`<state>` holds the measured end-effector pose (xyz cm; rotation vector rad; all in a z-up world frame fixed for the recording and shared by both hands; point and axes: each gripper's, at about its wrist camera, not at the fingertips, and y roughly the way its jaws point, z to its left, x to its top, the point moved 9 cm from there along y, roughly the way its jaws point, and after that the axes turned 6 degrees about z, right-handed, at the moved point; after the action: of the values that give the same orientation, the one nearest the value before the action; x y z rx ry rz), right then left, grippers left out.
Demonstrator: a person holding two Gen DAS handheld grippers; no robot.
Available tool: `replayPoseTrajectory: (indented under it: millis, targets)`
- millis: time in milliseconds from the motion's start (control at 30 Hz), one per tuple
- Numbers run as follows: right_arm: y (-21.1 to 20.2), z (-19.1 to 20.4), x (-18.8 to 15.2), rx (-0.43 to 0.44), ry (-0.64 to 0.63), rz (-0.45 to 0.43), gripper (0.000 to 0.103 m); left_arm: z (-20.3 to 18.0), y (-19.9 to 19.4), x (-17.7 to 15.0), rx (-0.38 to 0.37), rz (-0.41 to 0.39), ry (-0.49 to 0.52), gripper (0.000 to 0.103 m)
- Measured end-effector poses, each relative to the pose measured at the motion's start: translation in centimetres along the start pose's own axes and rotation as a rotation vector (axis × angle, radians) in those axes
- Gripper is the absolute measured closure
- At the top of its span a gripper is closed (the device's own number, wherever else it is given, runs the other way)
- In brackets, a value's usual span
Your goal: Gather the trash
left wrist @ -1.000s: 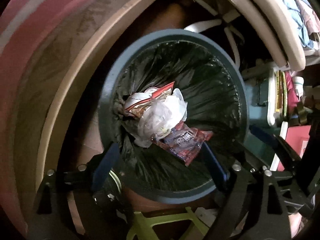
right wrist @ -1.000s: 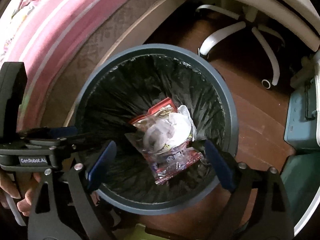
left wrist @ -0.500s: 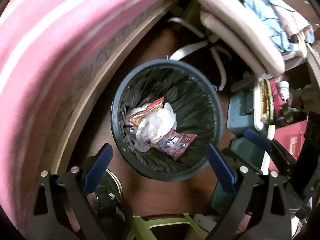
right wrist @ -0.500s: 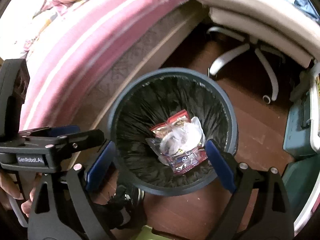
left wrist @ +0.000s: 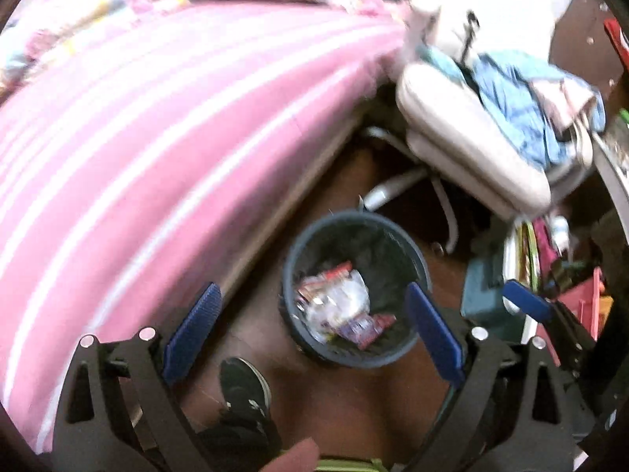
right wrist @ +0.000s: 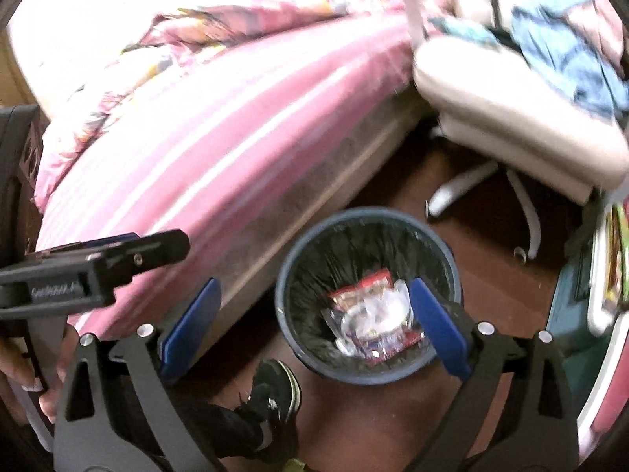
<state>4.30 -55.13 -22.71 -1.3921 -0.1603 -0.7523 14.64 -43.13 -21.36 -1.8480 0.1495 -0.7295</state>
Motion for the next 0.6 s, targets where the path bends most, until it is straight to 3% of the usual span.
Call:
replayPoseTrajectory:
  millis: [200,333,600]
  targets:
    - [-3.8,4.8,2.4,0.047,-0.096,-0.083,0.006,3.3,-6.8,1.3,0.095,-0.109,-0.053,0.005]
    - [-6.1,9.1,3.7,0.094,-0.165,-0.126,0.006,5.7,-10.9,1.5,0.136,-0.138,-0.083,0.005]
    - [-9.7,18.3,4.0,0.198,-0.285,-0.174,0.006,10.7,-18.0,-0.1,0.278,-0.219,-0.137,0.005]
